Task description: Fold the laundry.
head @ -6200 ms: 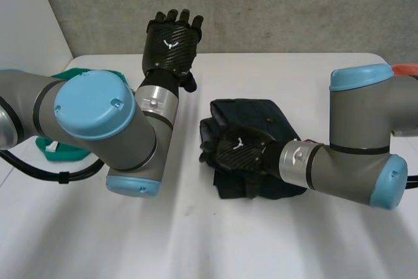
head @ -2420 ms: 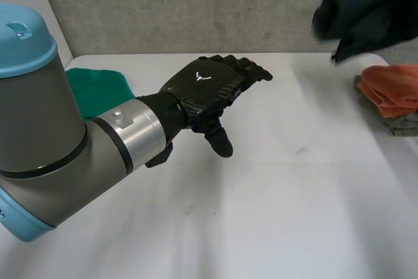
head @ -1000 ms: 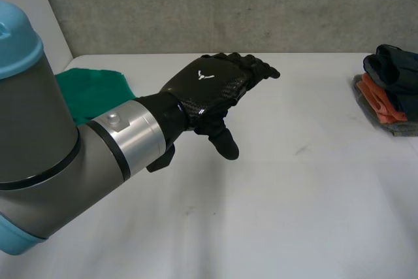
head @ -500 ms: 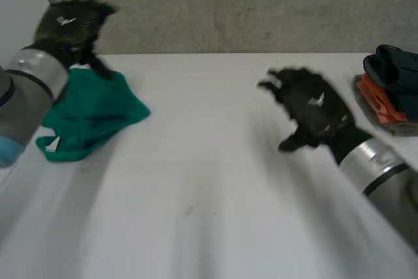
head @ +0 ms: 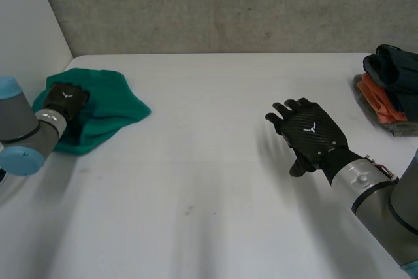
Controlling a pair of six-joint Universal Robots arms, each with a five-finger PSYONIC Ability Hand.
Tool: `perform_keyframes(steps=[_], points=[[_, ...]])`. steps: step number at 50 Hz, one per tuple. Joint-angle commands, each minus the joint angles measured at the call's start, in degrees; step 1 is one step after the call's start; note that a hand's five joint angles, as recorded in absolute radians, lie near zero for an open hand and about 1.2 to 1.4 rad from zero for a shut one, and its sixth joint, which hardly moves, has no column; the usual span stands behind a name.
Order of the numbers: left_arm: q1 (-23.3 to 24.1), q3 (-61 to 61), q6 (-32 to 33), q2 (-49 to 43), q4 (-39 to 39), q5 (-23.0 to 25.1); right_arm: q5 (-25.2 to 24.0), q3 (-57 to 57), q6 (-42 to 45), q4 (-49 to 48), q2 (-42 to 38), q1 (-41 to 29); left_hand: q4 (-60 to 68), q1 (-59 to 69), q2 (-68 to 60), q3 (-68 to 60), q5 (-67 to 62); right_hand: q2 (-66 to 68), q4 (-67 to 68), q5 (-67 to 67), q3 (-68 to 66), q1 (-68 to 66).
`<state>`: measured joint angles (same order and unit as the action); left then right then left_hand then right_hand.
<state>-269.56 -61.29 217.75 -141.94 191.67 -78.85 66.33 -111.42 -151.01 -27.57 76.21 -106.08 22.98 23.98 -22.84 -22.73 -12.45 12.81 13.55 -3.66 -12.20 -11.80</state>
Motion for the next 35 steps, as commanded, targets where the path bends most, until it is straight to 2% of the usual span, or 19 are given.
perform_keyframes(steps=[1, 2, 4, 5, 12, 16, 22, 26, 31, 35], points=[[0.35, 5.38, -3.12, -4.22, 1.78, 2.47, 0.12, -0.29, 0.02, -0.03, -0.01, 0.09, 24.55, 23.55, -24.68, -24.79, -25.08, -2.81, -3.55, 3.66, 2.20, 1.80], [0.61, 6.44, -3.12, -5.44, 1.43, 2.73, 0.12, -0.29, 0.02, -0.03, -0.01, 0.09, 33.07, 32.07, -33.21, -33.32, -33.60, -2.81, -3.55, 3.66, 2.20, 1.80], [0.79, 7.41, -3.12, -6.50, 0.90, 2.82, 0.12, -0.29, 0.02, -0.03, -0.10, 0.09, 42.36, 41.36, -42.49, -42.60, -42.89, -2.81, -3.55, 3.66, 2.20, 1.80], [0.88, 7.76, -3.12, -6.94, 0.73, 2.56, 0.12, -0.29, 0.02, -0.12, -0.19, 0.09, 56.88, 55.87, -57.01, -57.12, -57.41, -2.81, -3.55, 3.66, 2.20, 1.80], [3.24, 6.36, -4.00, -4.41, 1.25, -0.95, 0.21, -0.29, 0.10, -0.29, -0.54, 0.09, 57.02, 56.02, -57.16, -57.27, -57.55, -2.81, -3.55, 3.66, 2.20, 1.80], [5.53, 2.85, -8.47, 1.83, 1.60, -2.27, 0.21, -0.29, 0.10, -0.56, -0.54, 0.35, 57.02, 56.02, -57.16, -57.27, -57.55, -2.81, -3.55, 3.66, 2.20, 1.80], [10.36, -3.21, -23.05, 12.99, 1.17, -2.36, 1.08, -0.11, 0.02, -0.65, -0.54, 0.62, 57.02, 56.02, -57.16, -57.27, -57.55, -2.81, -3.55, 3.66, 2.20, 1.80], [15.54, -6.29, -32.19, 19.14, 0.20, -1.93, 4.24, 0.42, -0.07, -0.65, -0.36, 1.84, 57.02, 56.02, -57.16, -57.27, -57.55, -2.81, -3.55, 3.66, 2.20, 1.80], [22.57, -9.11, -42.92, 25.12, -2.26, 2.64, 8.02, 1.21, -0.16, -0.65, -0.19, 3.51, 57.02, 56.02, -57.16, -57.27, -57.55, -2.81, -3.55, 3.66, 2.20, 1.80], [28.20, -11.04, -50.04, 27.15, -3.67, 5.98, 8.64, 1.47, -0.16, -0.65, -0.19, 4.48, 57.02, 56.02, -57.16, -57.27, -57.55, -2.81, -3.55, 3.66, 2.20, 1.80]])
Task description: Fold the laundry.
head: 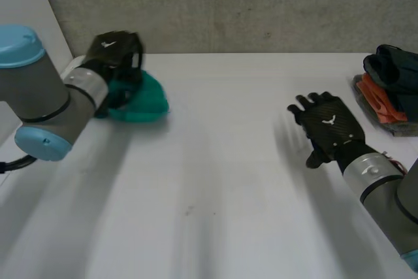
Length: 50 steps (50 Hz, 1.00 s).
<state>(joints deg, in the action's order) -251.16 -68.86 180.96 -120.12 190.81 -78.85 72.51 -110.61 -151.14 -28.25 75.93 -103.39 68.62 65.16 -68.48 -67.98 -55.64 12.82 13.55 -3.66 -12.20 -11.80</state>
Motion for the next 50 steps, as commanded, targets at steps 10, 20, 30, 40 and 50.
perform_keyframes(steps=[10, 20, 30, 40, 50], points=[[25.28, -0.67, -18.89, -2.21, -0.71, -3.57, 2.64, 1.19, -0.12, 0.04, 0.28, 3.19, 11.38, 14.84, -11.52, -12.02, -14.36, -2.82, -3.55, 3.66, 2.20, 1.80], [26.34, -2.75, -10.74, -3.02, -0.61, -9.92, 2.73, 1.89, -0.38, 0.74, 0.28, 3.19, -58.62, -55.16, 58.48, 57.98, 55.64, -2.82, -3.55, 3.66, 2.20, 1.80], [14.84, -12.26, 10.54, 5.16, 0.09, -9.83, 1.32, 10.05, -2.23, 22.86, 2.82, 3.28, -58.62, -55.16, 58.48, 57.98, 55.64, -2.82, -3.55, 3.66, 2.20, 1.80], [0.15, -9.54, 30.68, 0.51, 0.09, 2.54, -3.69, 14.20, -1.62, 44.33, 5.63, 3.19, -57.40, -53.94, 57.26, 56.77, 54.42, -2.82, -3.55, 3.66, 2.20, 1.80], [-3.28, 4.24, 32.79, -14.68, -4.74, 11.79, -2.20, 4.36, 1.02, 40.91, 8.10, 1.61, -51.54, -48.08, 51.40, 50.91, 48.56, -2.57, -3.30, 3.42, 1.95, 1.55]])
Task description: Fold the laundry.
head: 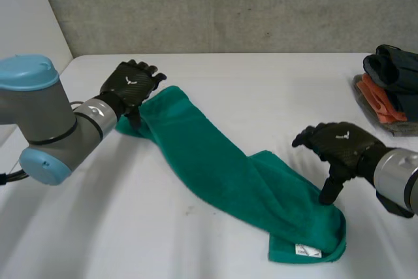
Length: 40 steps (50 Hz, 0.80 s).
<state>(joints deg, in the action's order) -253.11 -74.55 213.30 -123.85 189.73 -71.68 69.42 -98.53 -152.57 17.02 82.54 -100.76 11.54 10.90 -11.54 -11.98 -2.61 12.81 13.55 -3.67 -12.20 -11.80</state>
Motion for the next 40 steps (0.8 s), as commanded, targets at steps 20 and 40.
perform_keyframes(steps=[20, 40], points=[[-0.63, 21.20, 0.45, -22.57, -3.67, 4.54, 6.96, -15.73, 3.25, -18.78, -3.88, -3.92, 35.82, 36.45, -35.82, -35.37, -34.74, 21.29, 20.56, -20.44, -21.91, -22.31], [1.74, 23.22, 0.10, -15.29, 6.96, -6.97, 12.40, 3.57, 6.24, -28.86, -9.86, -4.54, 68.46, 69.10, -68.46, -68.02, -67.39, 67.19, 66.45, -66.33, -67.80, -68.20]])
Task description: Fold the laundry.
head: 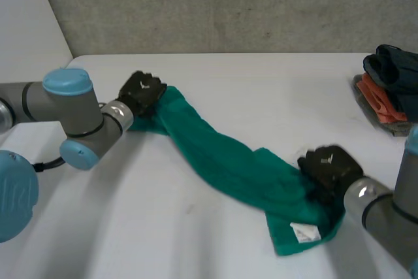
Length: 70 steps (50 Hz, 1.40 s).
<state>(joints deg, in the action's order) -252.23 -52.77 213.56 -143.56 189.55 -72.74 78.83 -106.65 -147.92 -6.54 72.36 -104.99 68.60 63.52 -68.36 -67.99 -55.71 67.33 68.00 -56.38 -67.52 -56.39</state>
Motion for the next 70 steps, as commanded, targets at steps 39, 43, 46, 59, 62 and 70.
perform_keyframes(steps=[39, 43, 46, 59, 62, 70], points=[[13.26, -51.91, -1.21, 35.72, 6.46, -21.38, -0.43, 28.16, 15.29, 20.43, -10.84, -1.62, -31.55, -26.47, 31.31, 30.94, 28.66, -19.12, -19.79, 18.17, 19.31, 8.18], [12.56, -50.59, -2.00, 38.17, 4.60, -22.96, 2.12, 27.99, 13.45, 17.80, -10.84, -1.44, -46.74, -41.66, 46.50, 46.14, 43.85, -52.17, -52.84, 51.21, 52.35, 41.23], [11.68, -49.45, -2.97, 39.50, 3.90, -22.88, 2.91, 26.59, 9.34, 13.42, -10.58, -1.18, -47.79, -42.70, 47.55, 47.18, 44.90, -57.33, -58.00, 56.38, 57.52, 46.39], [2.19, -48.83, -10.78, 46.01, -7.25, -12.61, -3.93, 15.34, 2.37, 9.27, 0.14, 5.23, -46.28, -41.20, 46.04, 45.67, 43.39, -57.33, -58.00, 56.38, 57.52, 46.39], [0.25, -49.18, -12.29, 45.92, -10.33, -11.19, -6.22, 12.35, 2.37, 9.36, 1.99, 7.17, -45.27, -40.19, 45.03, 44.66, 42.38, -57.33, -58.00, 56.38, 57.52, 46.39], [-5.37, -51.55, -16.68, 45.22, -12.72, -10.75, -7.46, 7.78, 2.37, 9.18, 2.52, 9.89, -38.71, -33.63, 38.47, 38.11, 35.82, -57.33, -58.00, 56.38, 57.52, 46.39]])
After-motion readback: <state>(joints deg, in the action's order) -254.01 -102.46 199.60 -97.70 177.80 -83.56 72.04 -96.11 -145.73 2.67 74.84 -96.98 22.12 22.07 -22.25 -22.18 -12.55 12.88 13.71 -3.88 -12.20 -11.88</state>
